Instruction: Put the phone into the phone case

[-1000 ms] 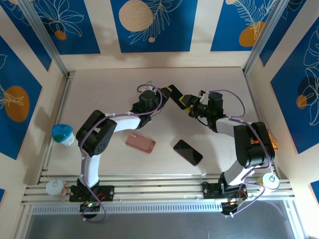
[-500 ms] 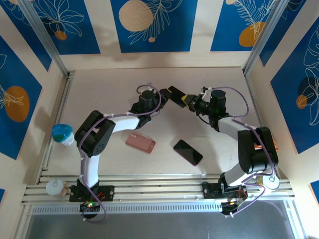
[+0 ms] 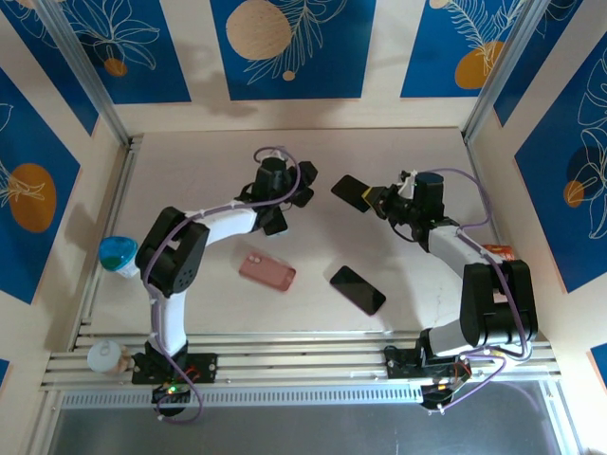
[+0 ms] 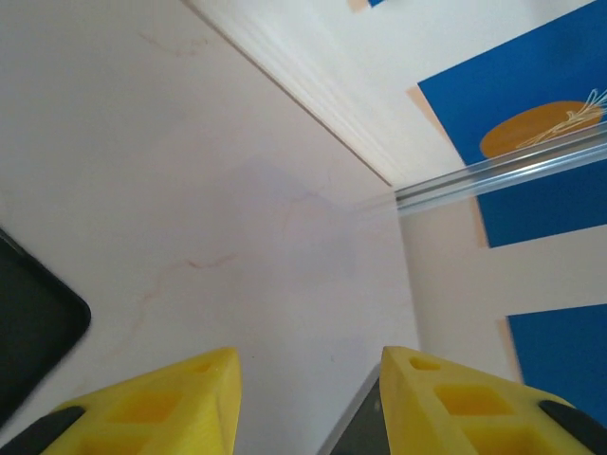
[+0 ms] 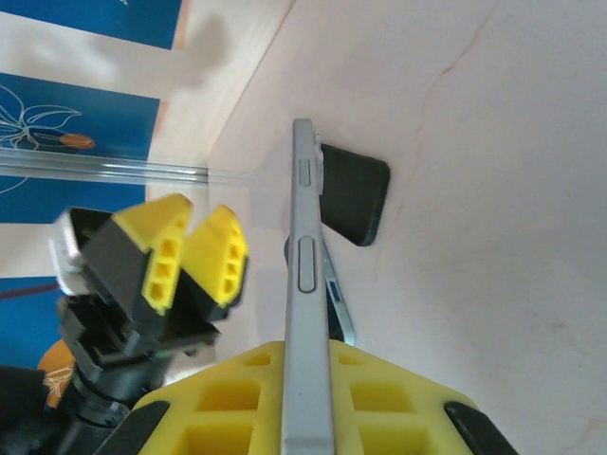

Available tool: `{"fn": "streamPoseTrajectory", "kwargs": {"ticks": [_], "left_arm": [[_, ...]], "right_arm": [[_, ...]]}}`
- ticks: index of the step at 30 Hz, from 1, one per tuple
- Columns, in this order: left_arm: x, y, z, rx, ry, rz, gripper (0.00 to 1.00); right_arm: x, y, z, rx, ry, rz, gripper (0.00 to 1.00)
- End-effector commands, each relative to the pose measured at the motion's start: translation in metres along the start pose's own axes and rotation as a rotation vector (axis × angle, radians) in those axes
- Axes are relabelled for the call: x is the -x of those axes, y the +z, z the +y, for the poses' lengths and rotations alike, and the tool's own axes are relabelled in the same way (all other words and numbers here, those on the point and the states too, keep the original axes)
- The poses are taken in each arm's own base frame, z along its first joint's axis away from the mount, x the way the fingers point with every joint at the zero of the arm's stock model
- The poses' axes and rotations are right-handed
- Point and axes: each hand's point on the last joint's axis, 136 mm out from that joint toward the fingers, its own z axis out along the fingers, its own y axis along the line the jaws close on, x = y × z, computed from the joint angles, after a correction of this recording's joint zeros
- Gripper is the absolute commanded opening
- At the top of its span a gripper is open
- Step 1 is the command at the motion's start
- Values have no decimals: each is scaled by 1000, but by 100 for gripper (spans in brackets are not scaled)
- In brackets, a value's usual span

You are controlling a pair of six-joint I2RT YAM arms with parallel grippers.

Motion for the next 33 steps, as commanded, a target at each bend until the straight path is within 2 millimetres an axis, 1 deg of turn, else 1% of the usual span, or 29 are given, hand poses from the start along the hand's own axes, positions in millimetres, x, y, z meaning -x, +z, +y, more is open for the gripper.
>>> {"fn": "streamPoseTrajectory", "kwargs": {"ticks": [1, 3, 4, 5, 9, 10, 13, 17, 21, 25, 28, 30, 33], "left_arm": [[13, 12, 5, 72, 139, 68, 43], [19, 21, 15, 120, 180, 89, 43], [18, 28, 23, 141, 196, 114, 43], [19, 34, 27, 153, 218, 132, 43], [3, 58, 47, 222, 267, 249, 42], [-2, 62, 54, 244, 268, 279, 42], [-17, 71, 72, 292, 280, 347, 41], [-30, 71, 89, 367, 325, 395, 41], [-43, 65, 100, 420, 350, 444, 41], [-68, 59, 110, 442, 351, 526, 41], [-88, 54, 108, 436, 349, 583, 40], [-101, 50, 103, 426, 349, 609, 40], [-121, 42, 90, 384, 312, 632, 39]], "right_arm": [[4, -13, 24, 44, -61, 0, 0], [2, -15, 22, 36, -58, 9, 0], [1, -18, 22, 38, -60, 12, 0], [0, -20, 22, 39, -59, 12, 0], [-4, -30, 23, 42, -71, 17, 0], [-7, -33, 23, 39, -78, 18, 0], [-14, -44, 24, 35, -100, 14, 0], [-23, -60, 23, 30, -108, -1, 0], [-32, -73, 24, 30, -100, -6, 0], [-41, -84, 22, 24, -87, -24, 0], [-48, -90, 17, 17, -69, -35, 0], [-53, -93, 12, 9, -59, -38, 0], [-60, -97, 5, -13, -50, -36, 0]]}}
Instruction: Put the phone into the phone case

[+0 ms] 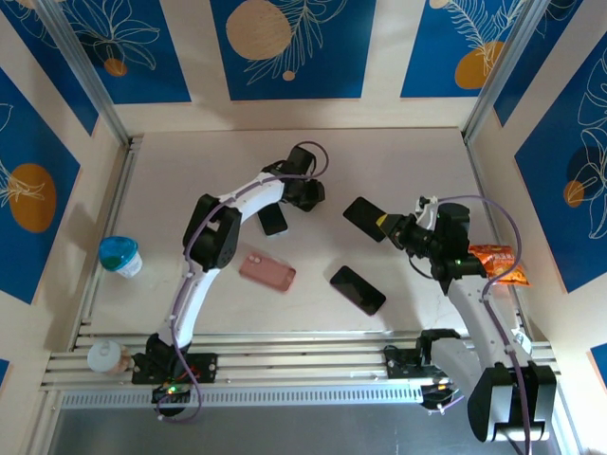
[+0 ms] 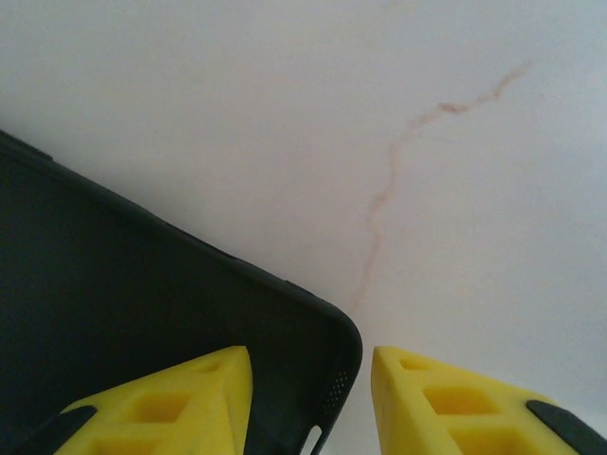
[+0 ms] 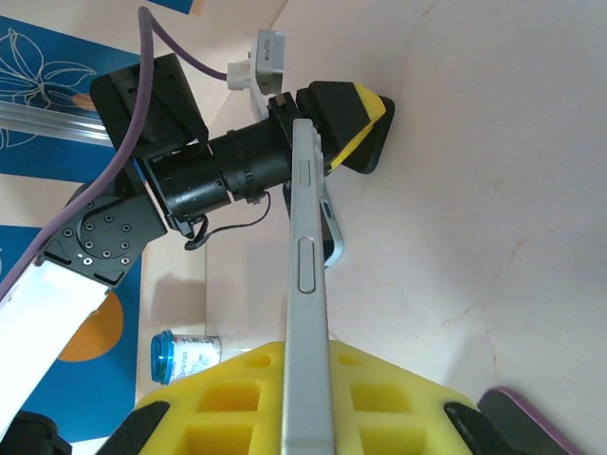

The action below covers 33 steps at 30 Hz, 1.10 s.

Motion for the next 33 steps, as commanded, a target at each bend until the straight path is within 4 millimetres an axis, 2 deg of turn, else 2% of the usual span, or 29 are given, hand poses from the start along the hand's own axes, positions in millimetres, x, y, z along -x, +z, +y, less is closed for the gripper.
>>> {"fn": "streamPoseTrajectory", "kwargs": {"ticks": [1, 7, 10, 13, 16, 19, 23, 25, 28, 33], "left_arm": [[-45, -4, -21, -53, -23, 109, 39], [-78, -13, -47, -164, -179, 104, 38], [-84, -19, -61, -221, -247, 82, 38], [-78, -27, -75, -296, -306, 43, 38], [-54, -45, -80, -343, -319, -19, 38], [-29, -65, -66, -351, -310, -76, 39], [3, -83, -25, -305, -294, -144, 40], [15, -86, -7, -281, -271, -165, 42], [25, -80, 13, -240, -239, -158, 44], [30, -60, 29, -224, -215, -130, 45]], "right_arm": [[-6, -7, -3, -13, 9, -3, 0], [-9, -13, -13, -59, 30, -4, 0], [-6, -15, -16, -67, 47, -10, 0], [-4, -16, -16, -70, 55, -13, 0], [-7, -11, -15, -47, 76, 16, 0], [-16, -1, -15, -46, 87, 48, 0], [-25, 14, -12, -73, 61, 58, 0], [-30, 24, -11, -74, 69, 72, 0], [-34, 42, -8, -82, 56, 79, 0], [-31, 74, 0, -60, 64, 78, 0]]}}
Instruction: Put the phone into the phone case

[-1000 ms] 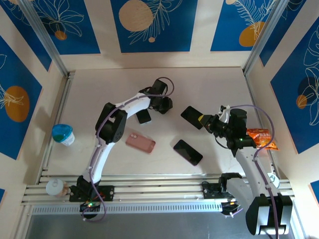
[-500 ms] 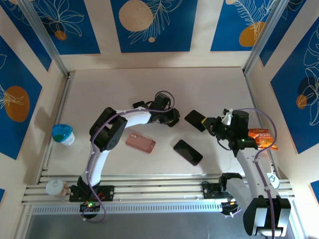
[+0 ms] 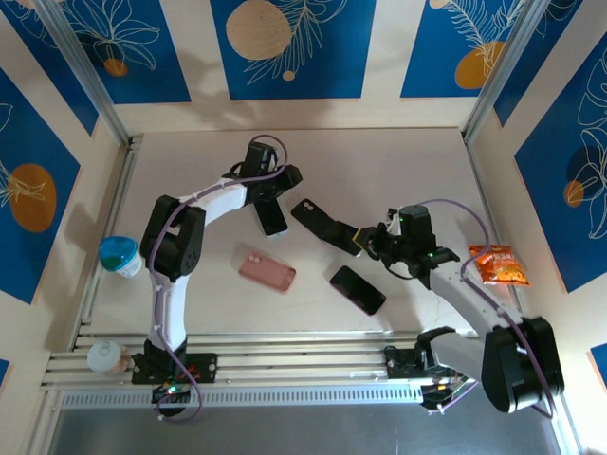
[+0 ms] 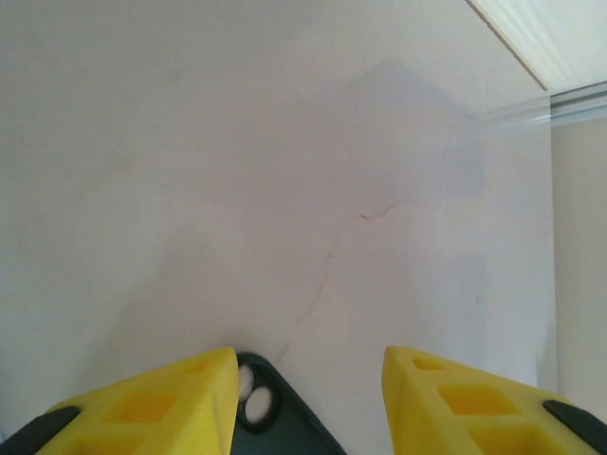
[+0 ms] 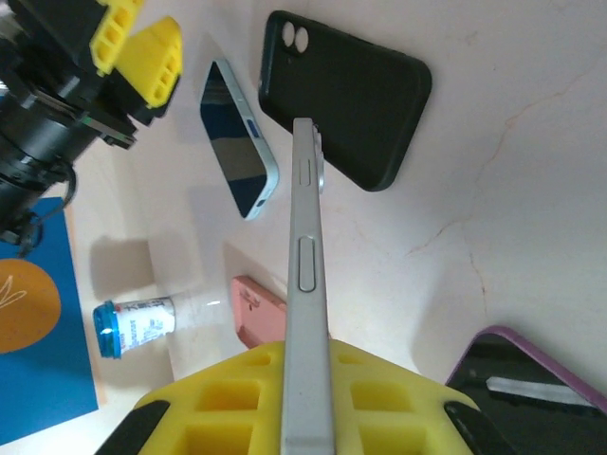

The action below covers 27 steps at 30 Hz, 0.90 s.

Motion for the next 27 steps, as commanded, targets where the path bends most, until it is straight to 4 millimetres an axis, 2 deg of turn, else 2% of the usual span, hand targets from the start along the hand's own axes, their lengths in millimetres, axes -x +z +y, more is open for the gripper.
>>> {"fn": "streamPoseTrajectory", "kwargs": {"ticks": [1, 8, 13, 27], "left_arm": [[-15, 18, 11, 16, 55, 77, 45], [-13, 32, 24, 11, 48, 84, 45], [-18, 35, 31, 19, 42, 92, 45], [-51, 30, 38, 9, -14, 138, 44]], "right_arm": [[25, 11, 35, 98, -23, -88, 0], [36, 52, 52, 122, -11, -66, 0], [42, 66, 58, 123, -5, -60, 0], [42, 98, 42, 114, 58, -17, 0]]}}
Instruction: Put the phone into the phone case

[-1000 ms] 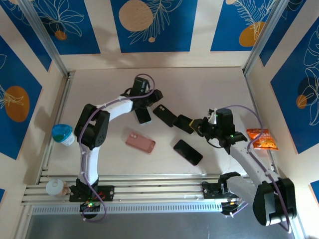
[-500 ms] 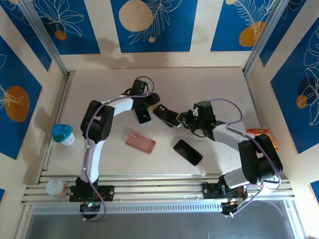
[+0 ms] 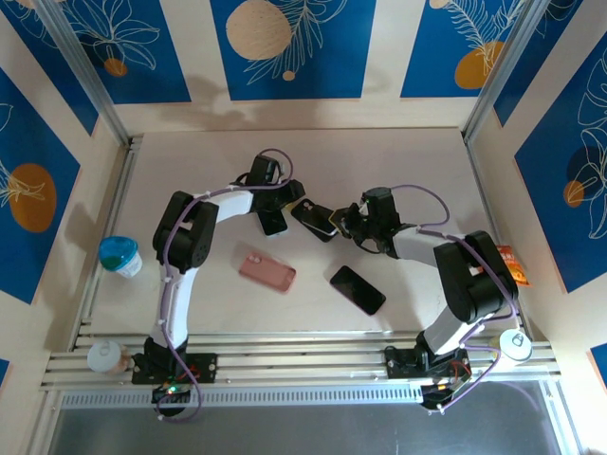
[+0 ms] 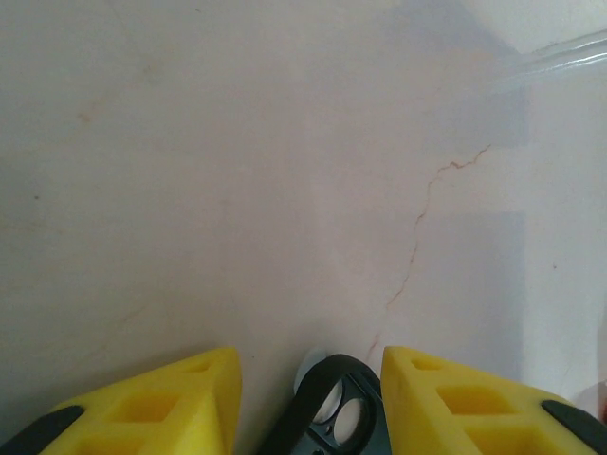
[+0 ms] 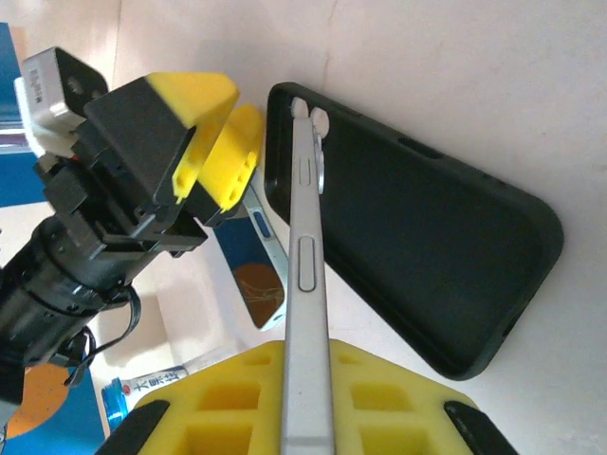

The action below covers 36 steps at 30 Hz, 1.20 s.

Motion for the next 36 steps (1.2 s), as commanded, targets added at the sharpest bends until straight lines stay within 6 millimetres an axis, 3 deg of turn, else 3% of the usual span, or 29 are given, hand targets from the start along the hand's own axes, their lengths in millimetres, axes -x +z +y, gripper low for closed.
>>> {"fn": "streamPoseTrajectory", "kwargs": {"ticks": [1, 10, 15, 36], "left_arm": [[-19, -4, 1, 1, -29, 43, 44], [-39, -11, -7, -34, -60, 75, 44], [-41, -12, -10, -49, -75, 76, 44], [-46, -11, -6, -61, -103, 75, 44]], "right_arm": [[3, 1, 27, 87, -19, -3, 0], [-3, 7, 1, 9, -4, 18, 0], [-8, 14, -15, -34, 3, 42, 0], [-18, 45, -40, -125, 7, 127, 0]]}}
